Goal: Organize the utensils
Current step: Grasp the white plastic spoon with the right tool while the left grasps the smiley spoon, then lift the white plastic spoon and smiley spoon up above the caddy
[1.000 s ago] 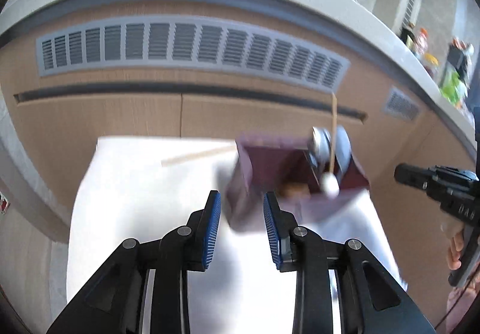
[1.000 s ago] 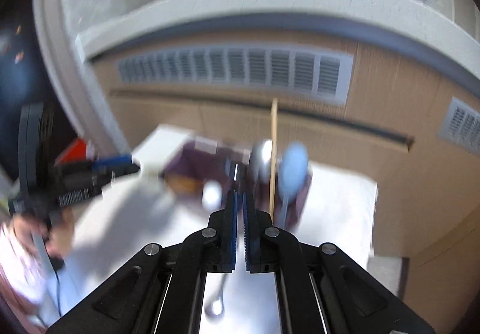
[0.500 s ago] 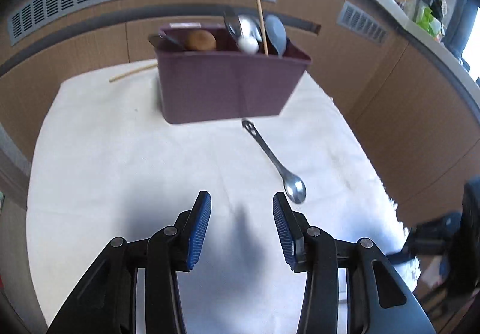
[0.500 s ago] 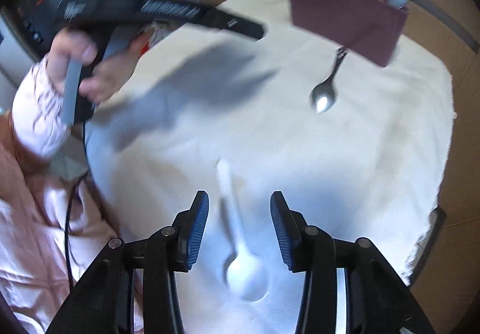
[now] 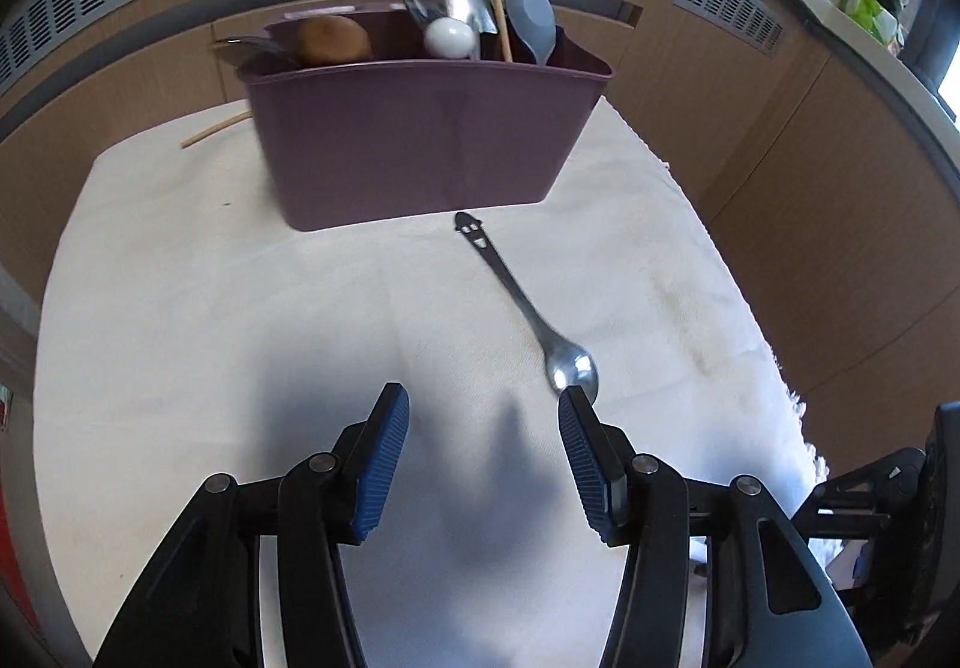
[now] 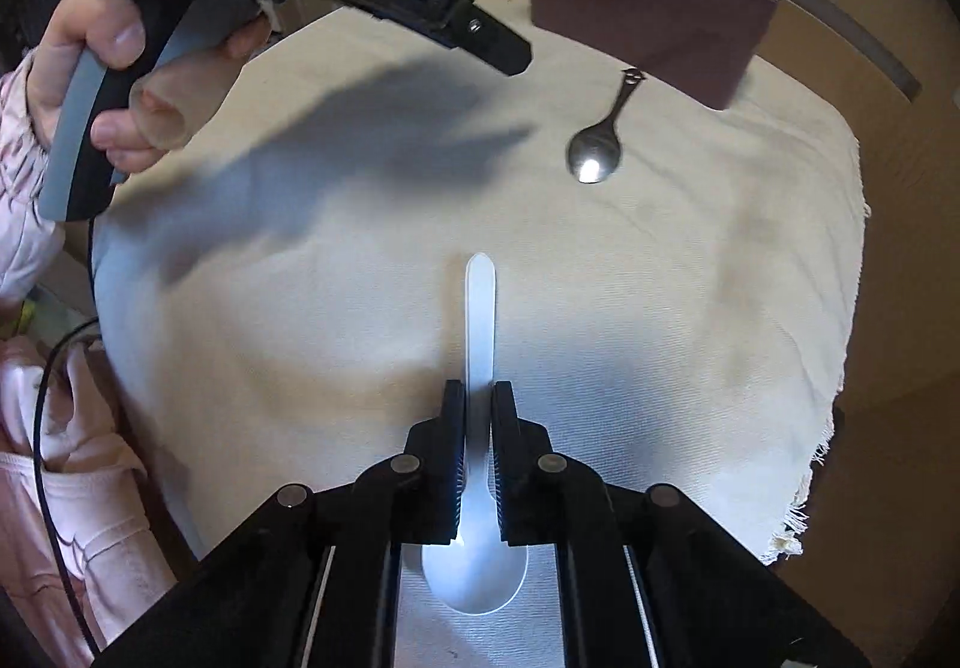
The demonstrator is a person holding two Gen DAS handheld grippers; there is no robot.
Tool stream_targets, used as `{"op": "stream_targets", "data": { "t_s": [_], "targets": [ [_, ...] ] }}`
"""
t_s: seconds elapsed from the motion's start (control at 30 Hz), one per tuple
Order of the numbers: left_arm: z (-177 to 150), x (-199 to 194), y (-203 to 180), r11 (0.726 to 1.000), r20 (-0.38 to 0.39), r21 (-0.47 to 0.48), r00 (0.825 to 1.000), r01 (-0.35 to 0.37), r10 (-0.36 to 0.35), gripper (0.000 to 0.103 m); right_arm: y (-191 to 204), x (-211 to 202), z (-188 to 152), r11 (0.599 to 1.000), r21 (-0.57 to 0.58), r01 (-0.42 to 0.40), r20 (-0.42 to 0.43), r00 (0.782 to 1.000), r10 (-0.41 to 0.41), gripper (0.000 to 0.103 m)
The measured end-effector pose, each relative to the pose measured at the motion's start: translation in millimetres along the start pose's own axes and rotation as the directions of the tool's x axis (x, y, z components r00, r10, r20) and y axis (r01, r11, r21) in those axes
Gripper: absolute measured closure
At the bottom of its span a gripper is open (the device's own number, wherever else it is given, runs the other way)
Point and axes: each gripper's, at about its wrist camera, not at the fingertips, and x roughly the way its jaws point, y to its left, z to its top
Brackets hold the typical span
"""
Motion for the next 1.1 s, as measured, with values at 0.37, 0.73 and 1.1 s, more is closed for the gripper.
{"op": "stream_targets", "data": {
  "t_s": [0.37, 0.73, 1.1],
  "targets": [
    [44.2, 58.6, -43.3, 0.993, -0.04, 0.043, 0.993, -0.109, 0.111, 0.05, -93.6, -14.9, 4.9, 0.93, 0.363, -0.06, 0.161, 0.987, 0.001, 0.095],
    [22.0, 63.1, -29.7, 0.983, -0.06, 0.144, 0.99, -0.115, 0.125, 0.08, -96.8, 4.8, 9.0, 0.89, 0.446, -0.097, 0.163, 0.986, 0.026, 0.095],
    [-36.1, 9.5, 21.7, 0.987, -0.152, 0.147, 0.984, -0.07, 0.092, 0.083, -77.0, 7.1, 29.0, 0.93, 0.366, 0.006, 0.131, 0.99, -0.058, 0.093]
  ]
}}
